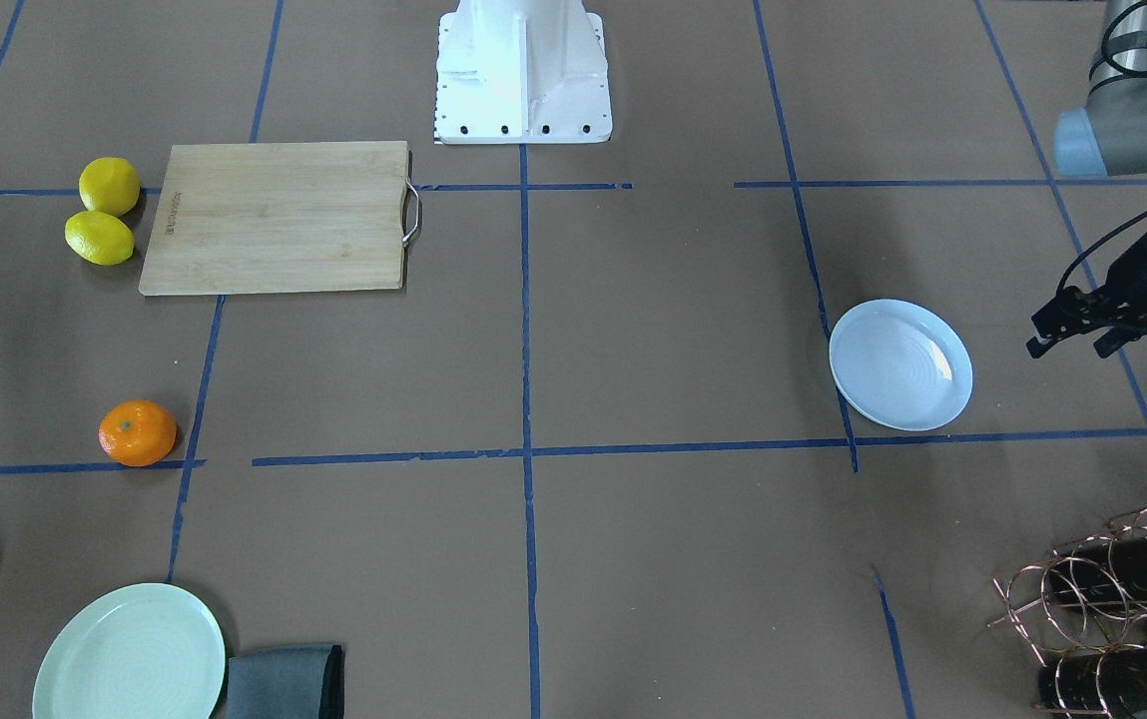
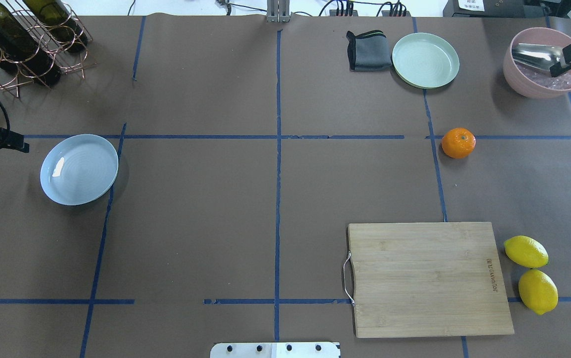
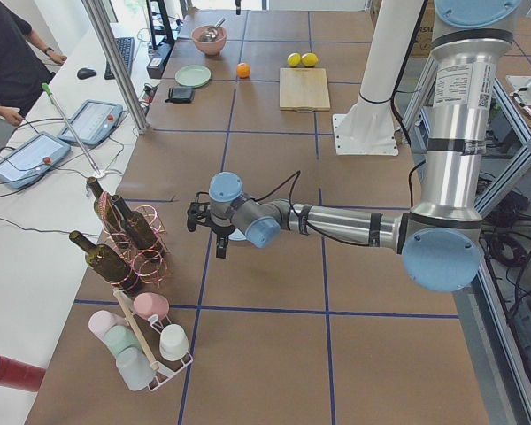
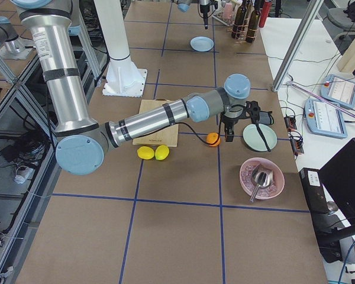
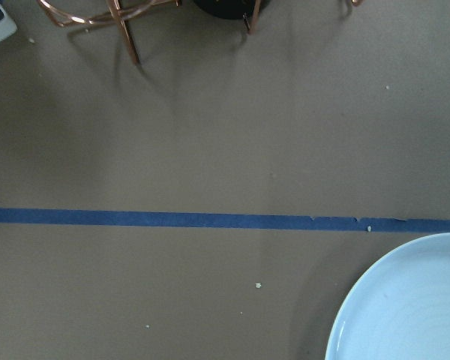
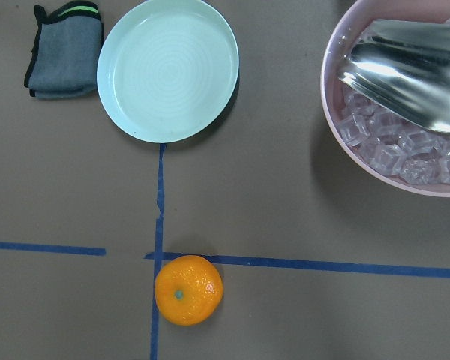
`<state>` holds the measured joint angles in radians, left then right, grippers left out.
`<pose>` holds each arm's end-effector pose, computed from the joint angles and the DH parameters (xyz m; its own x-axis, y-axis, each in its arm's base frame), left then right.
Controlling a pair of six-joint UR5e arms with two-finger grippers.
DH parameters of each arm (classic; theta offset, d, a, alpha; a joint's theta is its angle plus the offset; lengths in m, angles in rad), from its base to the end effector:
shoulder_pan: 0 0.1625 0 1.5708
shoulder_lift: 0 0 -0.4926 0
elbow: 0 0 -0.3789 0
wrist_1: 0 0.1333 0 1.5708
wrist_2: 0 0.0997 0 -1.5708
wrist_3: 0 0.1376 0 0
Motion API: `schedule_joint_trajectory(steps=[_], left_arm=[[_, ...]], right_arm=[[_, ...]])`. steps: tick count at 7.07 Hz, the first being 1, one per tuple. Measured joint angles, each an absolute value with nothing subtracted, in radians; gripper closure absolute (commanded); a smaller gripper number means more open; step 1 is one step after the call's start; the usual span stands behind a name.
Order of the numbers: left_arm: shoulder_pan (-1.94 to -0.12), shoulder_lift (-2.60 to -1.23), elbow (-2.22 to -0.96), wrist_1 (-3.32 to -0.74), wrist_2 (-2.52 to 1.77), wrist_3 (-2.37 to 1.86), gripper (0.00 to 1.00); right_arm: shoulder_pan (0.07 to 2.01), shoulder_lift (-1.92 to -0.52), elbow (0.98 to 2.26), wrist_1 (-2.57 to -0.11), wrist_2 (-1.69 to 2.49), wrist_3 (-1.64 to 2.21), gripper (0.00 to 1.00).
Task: Pick orange to plate
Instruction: 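Grasp the rim of the light blue plate with the left gripper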
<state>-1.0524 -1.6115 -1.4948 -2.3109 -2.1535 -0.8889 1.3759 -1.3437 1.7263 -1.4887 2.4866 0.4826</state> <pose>0.2221 -0.5055 0.6910 0.6388 -0.0578 -0.7672 0.1881 0.9787 0.0829 -0.0904 -0.5826 0.5312 0.5488 -0.0063 0.8360 -0.0920 0.9934 0.0680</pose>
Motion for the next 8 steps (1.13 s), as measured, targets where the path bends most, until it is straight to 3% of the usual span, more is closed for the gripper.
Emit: schedule_joint_trajectory(steps=[3, 6, 8], left_arm=[[-0.977, -1.628, -1.462, -2.375, -2.094, -0.997, 0.21], [-0.943, -1.64, -1.46, -2.378, -2.091, -1.004, 0.37], [-0.93, -1.641, -1.459, -2.378, -2.091, -1.003, 0.76]], right_arm=[[1.366, -1.339, 1.728, -1.442, 2.487, 0.554, 0.0], [1.365, -1.338, 1.731, -1.44, 2.487, 0.557, 0.0], [1.365, -1.339, 1.734, -1.44, 2.487, 0.558, 0.0]])
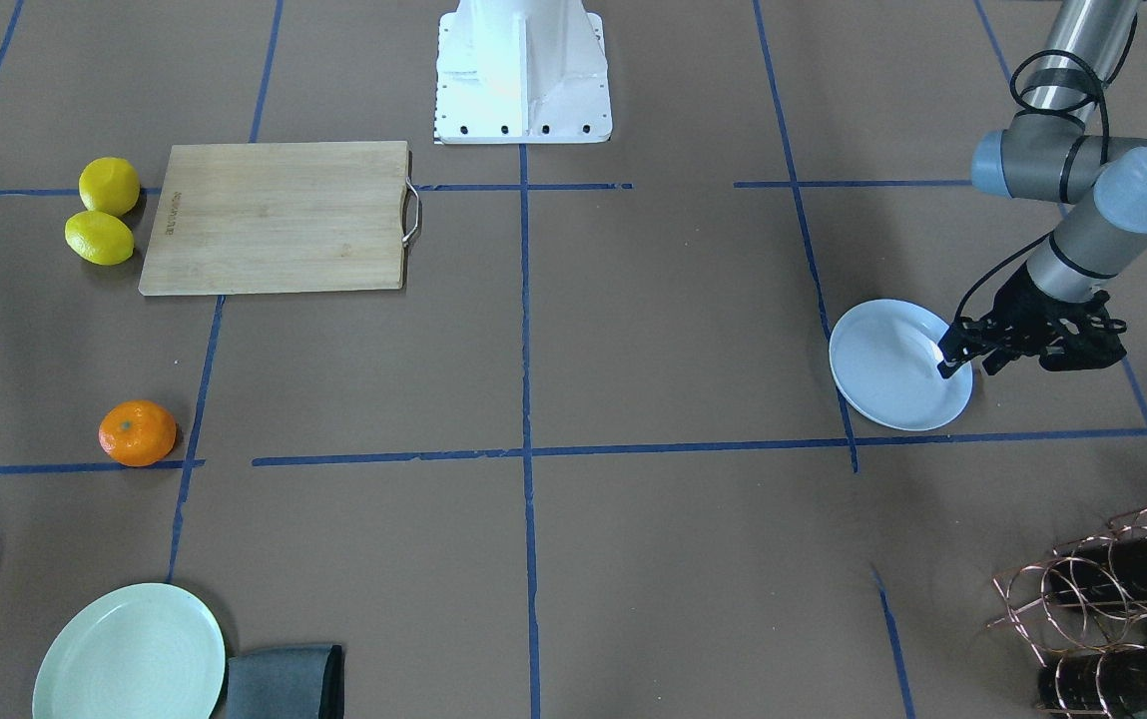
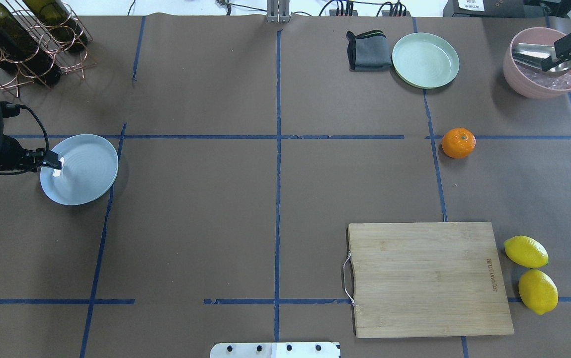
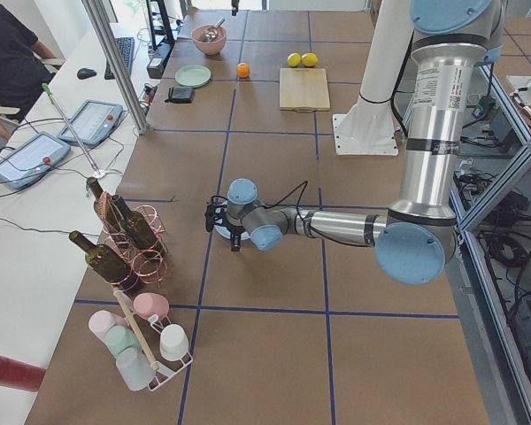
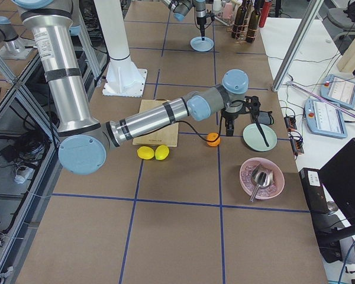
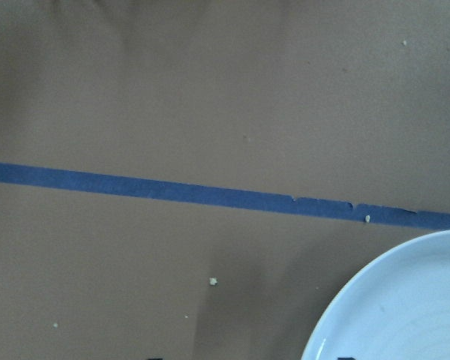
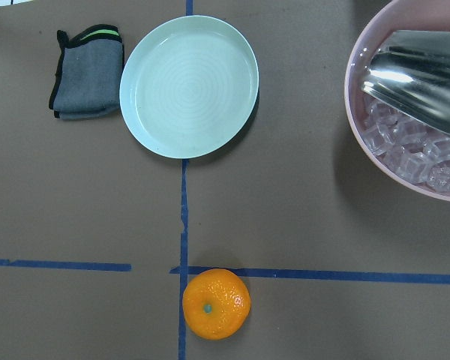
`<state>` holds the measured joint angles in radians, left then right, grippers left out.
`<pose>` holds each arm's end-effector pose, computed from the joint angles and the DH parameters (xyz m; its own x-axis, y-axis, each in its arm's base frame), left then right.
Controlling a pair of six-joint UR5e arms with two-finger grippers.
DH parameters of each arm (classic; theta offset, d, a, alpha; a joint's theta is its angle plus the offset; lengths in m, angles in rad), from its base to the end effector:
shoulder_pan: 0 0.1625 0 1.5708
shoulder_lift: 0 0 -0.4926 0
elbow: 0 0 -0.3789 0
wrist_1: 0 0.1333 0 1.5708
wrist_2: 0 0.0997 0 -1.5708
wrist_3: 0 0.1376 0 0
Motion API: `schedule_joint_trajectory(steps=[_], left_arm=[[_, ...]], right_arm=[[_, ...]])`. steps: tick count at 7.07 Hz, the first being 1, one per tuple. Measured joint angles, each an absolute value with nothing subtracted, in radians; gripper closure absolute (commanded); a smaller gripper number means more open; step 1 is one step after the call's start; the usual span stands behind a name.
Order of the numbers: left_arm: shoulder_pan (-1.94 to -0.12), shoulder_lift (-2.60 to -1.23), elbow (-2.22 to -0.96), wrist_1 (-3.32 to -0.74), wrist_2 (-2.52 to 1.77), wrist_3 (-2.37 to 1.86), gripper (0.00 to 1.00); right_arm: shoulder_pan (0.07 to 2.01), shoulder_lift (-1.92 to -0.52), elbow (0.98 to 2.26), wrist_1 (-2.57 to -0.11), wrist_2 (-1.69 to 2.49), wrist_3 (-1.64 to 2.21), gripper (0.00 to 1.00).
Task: Pick orange to plate
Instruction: 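Grasp the rim of the light blue plate with the left gripper, then slide the light blue plate with the left gripper toward the table center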
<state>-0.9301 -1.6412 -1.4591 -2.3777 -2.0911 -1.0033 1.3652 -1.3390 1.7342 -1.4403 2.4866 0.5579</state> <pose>0.2874 -0.4940 0.6865 0.6266 -0.0601 -0.7770 0.1813 0.9809 0.0703 -0.0970 -0.5836 0.5185 0.5305 0.0123 0.8476 -0.1229 0.9904 0.0626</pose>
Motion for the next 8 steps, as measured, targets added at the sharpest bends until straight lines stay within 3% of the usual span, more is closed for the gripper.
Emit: schedule_joint_trajectory(steps=[1, 6, 8], left_arm=[[-0.929, -1.641, -1.459, -2.377, -2.094, -1.003, 0.98], [-0.973, -1.668, -1.53, -2.289, -2.246, -1.005, 1.0], [-1.046, -1.855, -1.577, -2.006, -2.316, -1.02, 1.0]], right_arm=[[1.365, -1.339, 1.737, -1.44, 2.487, 0.558, 0.0], [1.362, -1.339, 1.741, -1.44, 2.488, 0.558, 0.0], [1.343, -1.339, 1.739, -1.44, 2.484, 0.561, 0.0]])
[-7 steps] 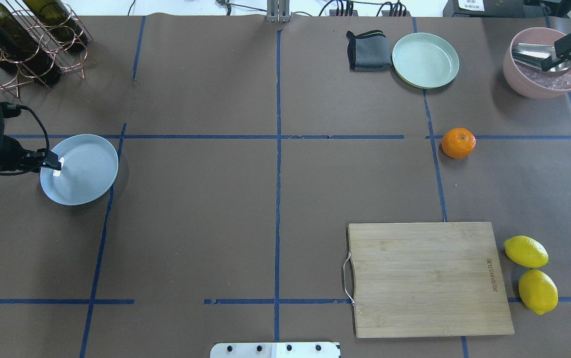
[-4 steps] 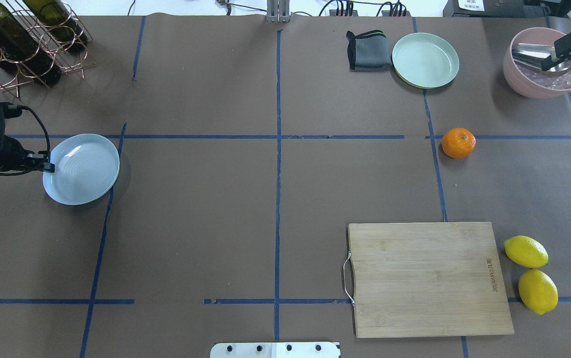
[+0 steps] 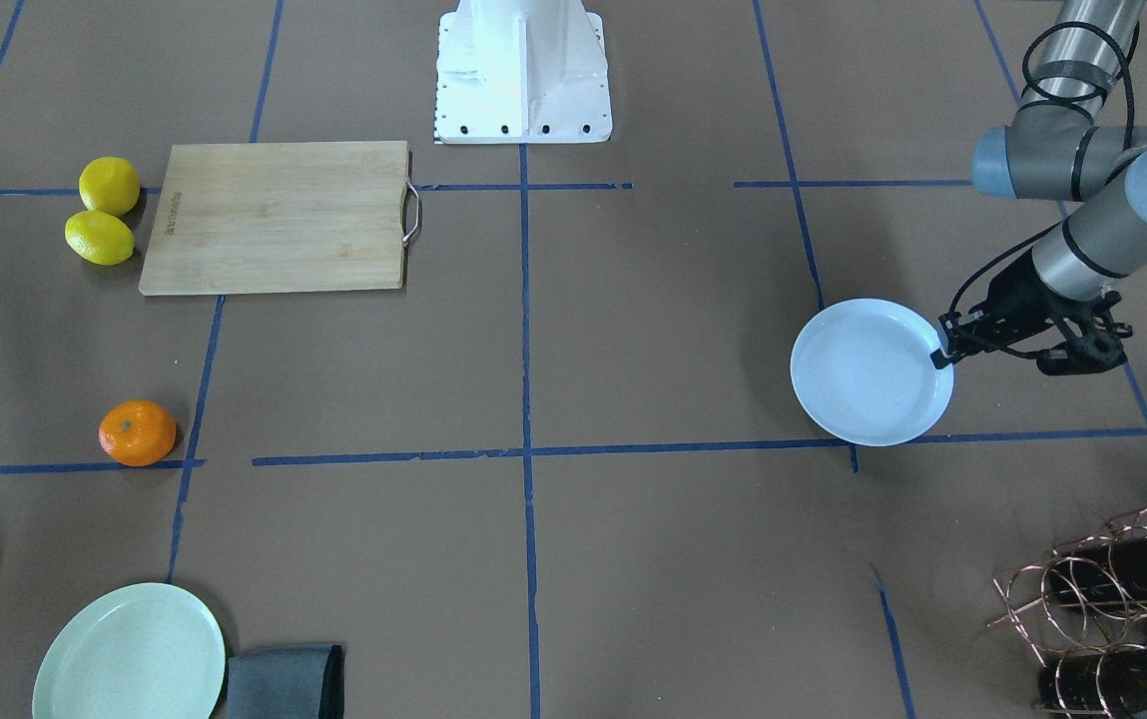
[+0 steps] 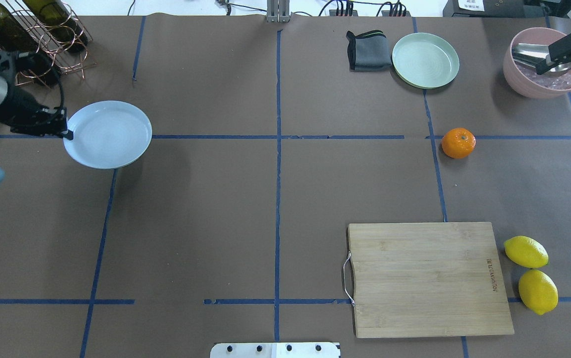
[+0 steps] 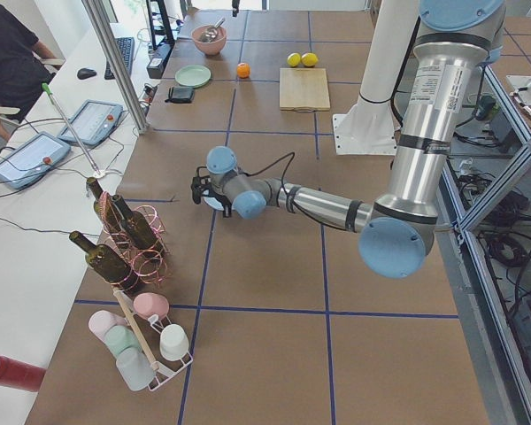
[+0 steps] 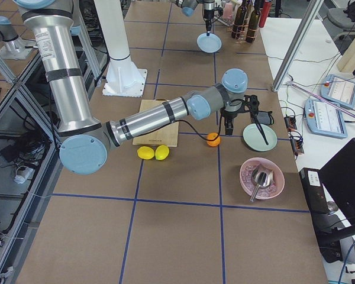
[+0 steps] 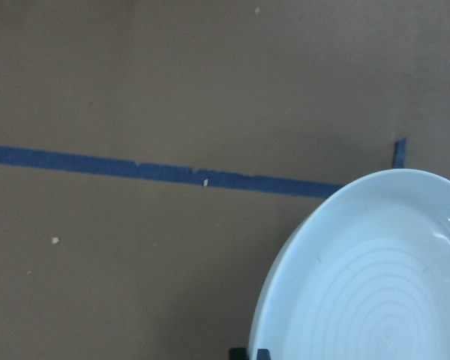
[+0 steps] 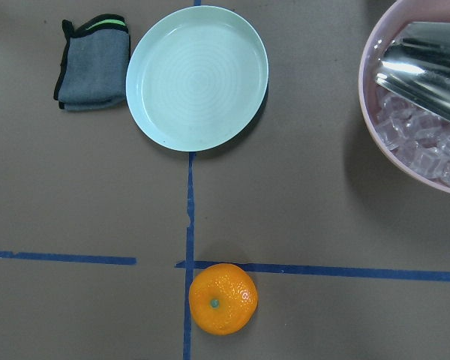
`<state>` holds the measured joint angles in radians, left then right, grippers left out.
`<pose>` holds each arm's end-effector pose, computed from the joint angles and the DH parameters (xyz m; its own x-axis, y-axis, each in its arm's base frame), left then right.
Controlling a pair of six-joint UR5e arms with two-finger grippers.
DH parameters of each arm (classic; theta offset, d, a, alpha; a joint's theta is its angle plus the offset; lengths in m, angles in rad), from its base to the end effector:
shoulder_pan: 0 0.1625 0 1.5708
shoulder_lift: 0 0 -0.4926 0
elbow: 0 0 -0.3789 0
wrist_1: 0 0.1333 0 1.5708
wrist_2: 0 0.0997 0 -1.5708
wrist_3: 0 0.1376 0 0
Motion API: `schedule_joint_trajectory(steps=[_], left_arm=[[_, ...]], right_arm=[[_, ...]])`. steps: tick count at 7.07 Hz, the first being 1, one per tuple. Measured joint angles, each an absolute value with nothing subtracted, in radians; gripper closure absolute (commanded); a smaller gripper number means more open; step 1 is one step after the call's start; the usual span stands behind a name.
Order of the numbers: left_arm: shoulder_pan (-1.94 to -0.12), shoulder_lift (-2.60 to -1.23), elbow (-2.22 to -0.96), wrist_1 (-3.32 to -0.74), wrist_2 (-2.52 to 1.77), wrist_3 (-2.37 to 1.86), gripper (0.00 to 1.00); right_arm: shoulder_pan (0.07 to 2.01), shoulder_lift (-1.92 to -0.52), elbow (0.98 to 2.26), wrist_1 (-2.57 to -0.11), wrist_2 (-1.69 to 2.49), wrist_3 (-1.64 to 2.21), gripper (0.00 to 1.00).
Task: Pick orange to plate
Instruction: 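Slide the light blue plate with the left gripper toward the table center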
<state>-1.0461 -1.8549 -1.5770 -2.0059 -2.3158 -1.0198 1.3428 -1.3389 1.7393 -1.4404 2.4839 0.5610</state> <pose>0.2874 -0.5764 0.5364 0.5345 -0.1551 -0.8308 0.1538 0.9844 -0.0849 -0.1097 -0.5809 0.5163 0.5312 -0.0005 0.8472 -0.1036 0.9925 0.0655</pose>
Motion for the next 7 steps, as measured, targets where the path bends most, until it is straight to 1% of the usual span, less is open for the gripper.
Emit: schedule_joint_trajectory(steps=[1, 2, 3, 5, 6, 7], left_arm=[[-1.046, -1.948, -1.581, -1.915, -2.321, -1.074, 1.0], [-1.011, -2.031, -1.573, -1.879, -2.321, -1.179, 1.0], [-0.948, -2.103, -1.544, -1.896, -2.308, -1.307, 1.0], [-0.807, -2.21, -1.404, -2.097, -2.187, -1.551, 1.0], [-0.747, -2.235, -1.342, -2.201, -2.112, -1.621, 1.0], [-0.703, -2.247, -1.31, -2.255, -2.066, -1.651, 1.0]], right_arm=[[1.333, -1.338, 1.739, -1.44, 2.482, 0.567, 0.0], [1.327, -1.336, 1.74, -1.439, 2.48, 0.576, 0.0], [1.322, -1.33, 1.741, -1.439, 2.477, 0.589, 0.0], [1.313, -1.315, 1.741, -1.44, 2.468, 0.615, 0.0], [1.31, -1.312, 1.741, -1.44, 2.467, 0.625, 0.0], [1.307, -1.311, 1.743, -1.44, 2.467, 0.636, 0.0]])
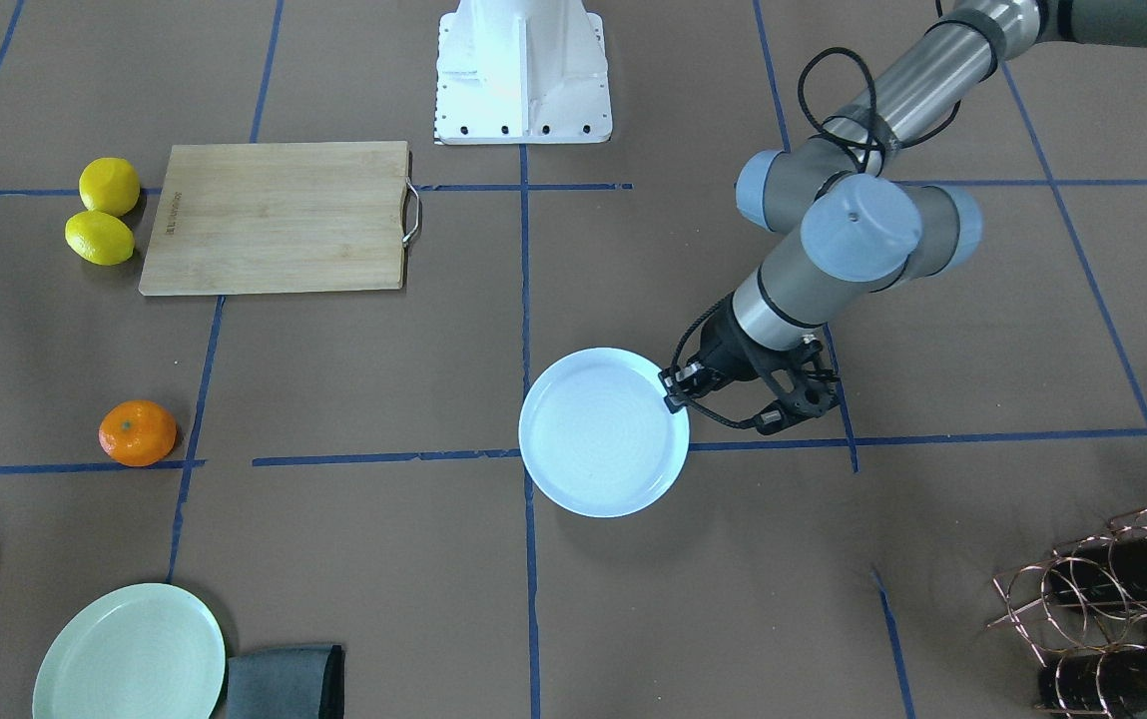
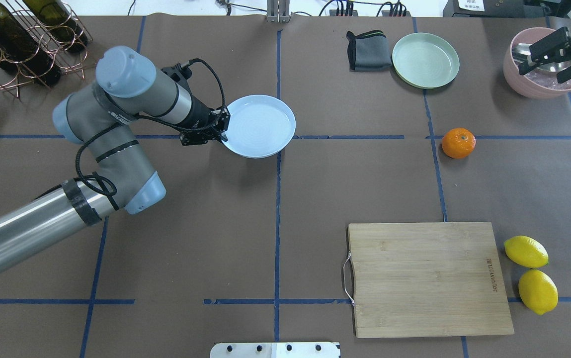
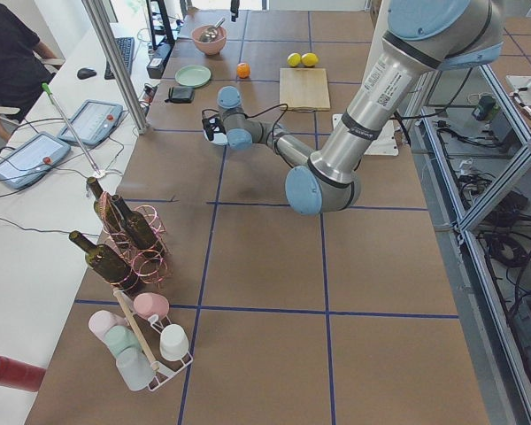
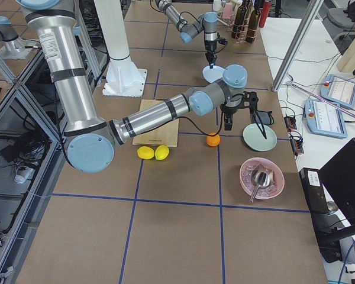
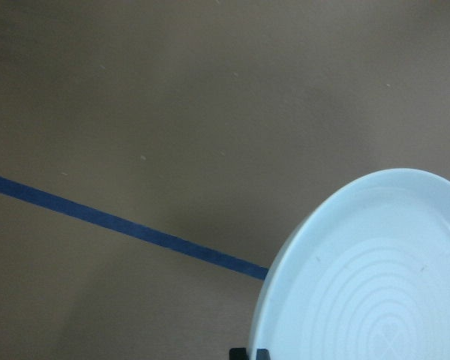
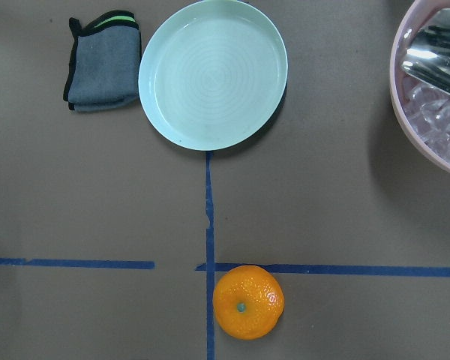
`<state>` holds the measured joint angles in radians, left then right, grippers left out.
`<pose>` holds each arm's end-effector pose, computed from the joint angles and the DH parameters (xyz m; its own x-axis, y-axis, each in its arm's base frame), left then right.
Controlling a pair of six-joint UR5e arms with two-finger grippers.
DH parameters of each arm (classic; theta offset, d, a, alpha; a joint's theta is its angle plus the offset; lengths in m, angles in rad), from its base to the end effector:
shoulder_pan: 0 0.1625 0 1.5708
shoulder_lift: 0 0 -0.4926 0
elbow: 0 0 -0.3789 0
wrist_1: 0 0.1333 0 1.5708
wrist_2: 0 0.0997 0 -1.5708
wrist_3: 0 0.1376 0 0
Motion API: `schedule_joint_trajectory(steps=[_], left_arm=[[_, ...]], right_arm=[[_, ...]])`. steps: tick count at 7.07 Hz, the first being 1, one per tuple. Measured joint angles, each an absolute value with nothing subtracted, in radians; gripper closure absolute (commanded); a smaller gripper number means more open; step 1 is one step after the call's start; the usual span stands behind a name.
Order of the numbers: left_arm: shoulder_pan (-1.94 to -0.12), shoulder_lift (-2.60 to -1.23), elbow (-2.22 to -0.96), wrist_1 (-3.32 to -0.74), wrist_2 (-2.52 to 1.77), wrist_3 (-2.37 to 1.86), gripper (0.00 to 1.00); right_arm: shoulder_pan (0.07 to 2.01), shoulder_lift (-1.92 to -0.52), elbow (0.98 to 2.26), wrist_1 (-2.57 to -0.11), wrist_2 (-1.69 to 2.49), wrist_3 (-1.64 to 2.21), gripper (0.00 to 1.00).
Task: Pick orange to plate
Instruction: 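Slide the light blue plate with the left gripper toward the table center, then release the plate and withdraw the left gripper while the right gripper approaches the orange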
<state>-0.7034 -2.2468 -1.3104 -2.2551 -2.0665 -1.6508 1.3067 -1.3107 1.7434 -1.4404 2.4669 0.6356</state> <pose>0.5723 -0.5743 0.3599 0.3253 -0.3680 -0.8711 0.2726 0.9186 -0.2863 -0.1319 -0.5868 0.4991 0.5287 0.0296 0.8483 -0.1157 0.9926 0.0375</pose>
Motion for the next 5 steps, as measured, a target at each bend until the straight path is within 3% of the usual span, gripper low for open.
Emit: schedule_joint_trajectory(steps=[1, 2, 5], left_arm=[[-0.67, -2.258, -1.297, -2.278, -2.046, -1.662, 0.69], [-0.649, -2.266, -1.292, -2.29, -2.04, -1.663, 0.01], [-0.667, -2.241, -1.303, -2.303, -2.037, -1.535, 0.0]], right_arm=[[1.302, -1.31, 1.748, -1.44, 2.467, 0.647, 0.0], [1.299, -1.31, 1.752, -1.44, 2.467, 0.653, 0.0], [1.29, -1.309, 1.756, -1.44, 2.45, 0.658, 0.0]])
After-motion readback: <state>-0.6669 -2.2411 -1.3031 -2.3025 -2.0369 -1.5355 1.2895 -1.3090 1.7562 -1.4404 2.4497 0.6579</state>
